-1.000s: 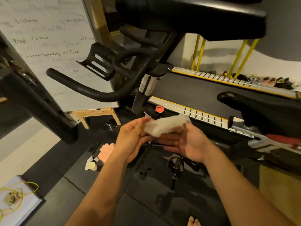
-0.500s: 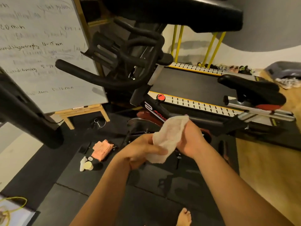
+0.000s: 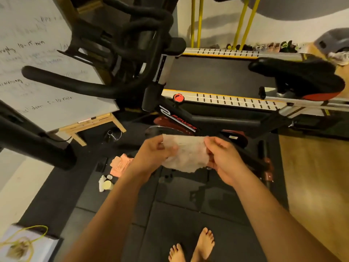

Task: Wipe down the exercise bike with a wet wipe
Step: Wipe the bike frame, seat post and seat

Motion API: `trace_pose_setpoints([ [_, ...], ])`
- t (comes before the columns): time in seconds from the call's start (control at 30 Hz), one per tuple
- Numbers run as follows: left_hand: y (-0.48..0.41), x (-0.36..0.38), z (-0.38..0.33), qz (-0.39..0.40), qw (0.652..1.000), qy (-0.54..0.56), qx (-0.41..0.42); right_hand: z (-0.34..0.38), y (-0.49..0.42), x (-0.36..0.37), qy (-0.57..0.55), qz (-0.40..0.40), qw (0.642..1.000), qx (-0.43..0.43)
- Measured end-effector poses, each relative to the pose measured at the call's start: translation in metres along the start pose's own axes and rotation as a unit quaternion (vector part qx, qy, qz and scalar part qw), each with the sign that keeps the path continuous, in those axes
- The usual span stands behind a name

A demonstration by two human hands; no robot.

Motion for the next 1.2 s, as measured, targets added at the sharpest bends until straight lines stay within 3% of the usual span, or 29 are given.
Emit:
trace_pose_setpoints([
  [0.13, -0.015, -0.002, 0.011, -0.075, 0.994, -0.078, -0.005, 0.007, -0.025, -0.012, 0.032, -0.002, 0.999, -0.042],
  [0.3, -0.034, 0.003, 0.022, -0.043, 0.969, -0.235, 0.069, 0.006, -0.046, -0.014, 0.111, 0.009, 0.991, -0.069],
  [0.4, -0.05, -0.004, 0.032, -0.095, 0.96, -0.25, 0.081, 0.011, -0.067, -0.007, 0.255, -0.022, 0.96, -0.116],
  [0.47, -0.068, -0.011, 0.039, -0.116, 0.942, -0.295, 0.11, 0.021, -0.087, 0.0, 0.291, -0.053, 0.941, -0.162],
  [0.6, -0.127, -0.029, 0.068, -0.094, 0.892, -0.403, 0.184, 0.044, -0.154, 0.024, 0.258, -0.067, 0.93, -0.254],
  [0.7, -0.177, -0.04, 0.089, -0.12, 0.902, -0.368, 0.19, 0.052, -0.215, 0.049, 0.204, -0.079, 0.933, -0.287],
  [0.8, -0.221, -0.048, 0.119, -0.129, 0.873, -0.41, 0.229, 0.045, -0.268, 0.068, 0.144, -0.156, 0.898, -0.385],
  [0.87, -0.25, -0.05, 0.147, -0.113, 0.827, -0.481, 0.267, 0.041, -0.308, 0.069, 0.131, -0.21, 0.849, -0.466],
  [0.93, -0.277, -0.054, 0.163, -0.15, 0.737, -0.544, 0.374, 0.042, -0.352, 0.067, 0.148, -0.246, 0.791, -0.541],
  [1.03, -0.309, -0.062, 0.19, -0.193, 0.637, -0.536, 0.52, 0.046, -0.397, 0.065, 0.167, -0.271, 0.721, -0.615],
  [1.13, -0.324, -0.065, 0.216, -0.224, 0.536, -0.565, 0.586, 0.044, -0.401, 0.068, 0.148, -0.29, 0.658, -0.679],
  [1.2, -0.329, -0.07, 0.229, -0.272, 0.501, -0.559, 0.603, 0.038, -0.397, 0.073, 0.135, -0.29, 0.623, -0.714],
])
Point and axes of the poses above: each hand's wrist, its own y-axis away from the middle knuckle, its own x-axis out of the palm, z = x × y, the point moved 6 cm from there along -y, towards the middle knuckle, and after that the axes turned 14 degrees about x, right-handed, at the moved point
